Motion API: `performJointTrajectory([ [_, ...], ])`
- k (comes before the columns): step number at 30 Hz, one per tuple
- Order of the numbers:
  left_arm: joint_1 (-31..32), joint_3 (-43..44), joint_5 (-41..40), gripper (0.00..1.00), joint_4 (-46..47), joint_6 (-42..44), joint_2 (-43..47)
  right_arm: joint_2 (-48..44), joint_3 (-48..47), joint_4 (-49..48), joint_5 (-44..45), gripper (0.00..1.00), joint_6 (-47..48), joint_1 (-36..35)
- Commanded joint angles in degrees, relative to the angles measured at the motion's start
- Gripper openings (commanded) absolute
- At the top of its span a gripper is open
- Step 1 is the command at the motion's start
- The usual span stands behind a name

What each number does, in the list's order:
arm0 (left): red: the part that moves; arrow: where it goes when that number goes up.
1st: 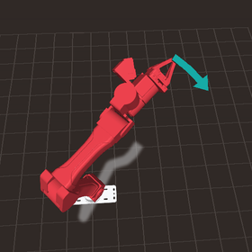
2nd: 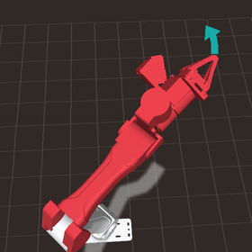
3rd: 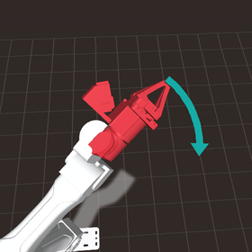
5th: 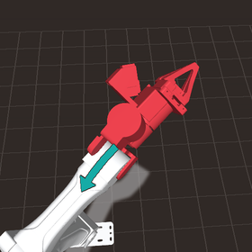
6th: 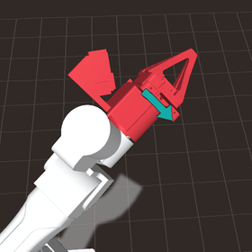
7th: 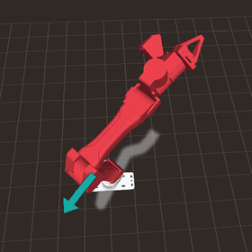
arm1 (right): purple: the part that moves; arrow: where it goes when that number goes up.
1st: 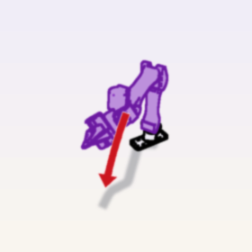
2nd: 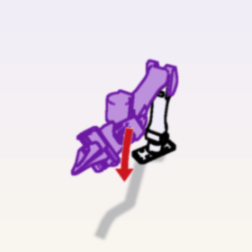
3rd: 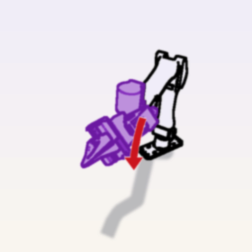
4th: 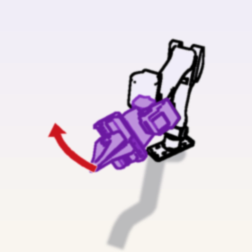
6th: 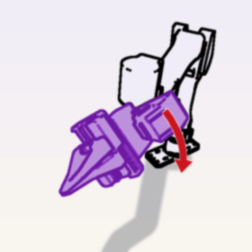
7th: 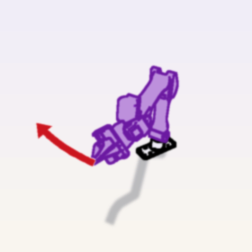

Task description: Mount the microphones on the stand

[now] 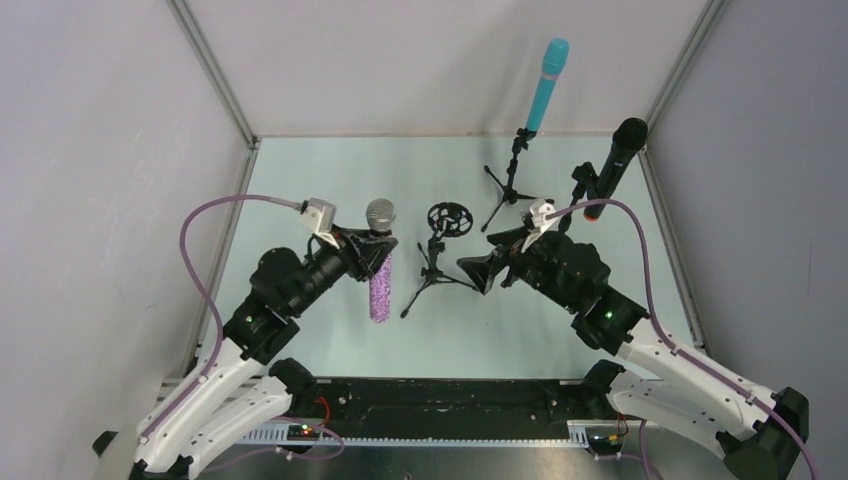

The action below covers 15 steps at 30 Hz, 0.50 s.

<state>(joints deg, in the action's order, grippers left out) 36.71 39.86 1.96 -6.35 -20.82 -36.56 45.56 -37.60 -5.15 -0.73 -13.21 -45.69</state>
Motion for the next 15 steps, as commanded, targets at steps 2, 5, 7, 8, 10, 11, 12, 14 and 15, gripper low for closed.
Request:
performJointTrajectory([
  [2, -0.15, -2.02, 7.59, 0.02, 21.53, -7.52, 1.84, 0.7, -3.32, -7.18, -15.74, 0.96, -1.15, -0.3],
  [5, -0.17, -0.7, 10.53, 0.03, 23.0, -8.81, -0.5, 3.27, -4.1, -9.62, -21.43, 0.96, -2.57, -0.32],
  [7, -0.18, 0.53, 13.0, 0.03, 23.67, -9.94, -2.24, 4.86, -4.69, -10.79, -23.71, 0.95, -3.62, -0.36],
  [8, -0.16, 1.22, 14.44, 0.03, 24.1, -11.2, -2.8, 5.8, -5.05, -11.63, -25.09, 0.95, -4.27, -0.34],
  [10, -0.18, 1.97, 16.47, 0.03, 25.13, -12.95, -4.64, 7.16, -5.51, -13.6, -27.13, 0.95, -5.34, -0.39],
  [11, -0.13, 2.11, 17.99, 0.03, 25.98, -13.42, -5.65, 7.6, -5.66, -14.29, -27.74, 0.95, -5.69, -0.42],
  [12, -0.1, 2.41, 18.69, 0.03, 26.41, -14.06, -6.17, 8.45, -5.88, -15.88, -29.0, 0.95, -6.52, -0.44],
  [14, -0.07, 2.82, 20.39, 0.03, 27.47, -14.52, -7.3, 9.79, -5.93, -18.99, -30.85, 0.95, -8.06, -0.45],
  [15, 0.02, 2.93, 21.19, 0.03, 28.19, -14.61, -7.79, 10.37, -5.96, -21.26, -31.36, 0.95, -9.49, -0.45],
])
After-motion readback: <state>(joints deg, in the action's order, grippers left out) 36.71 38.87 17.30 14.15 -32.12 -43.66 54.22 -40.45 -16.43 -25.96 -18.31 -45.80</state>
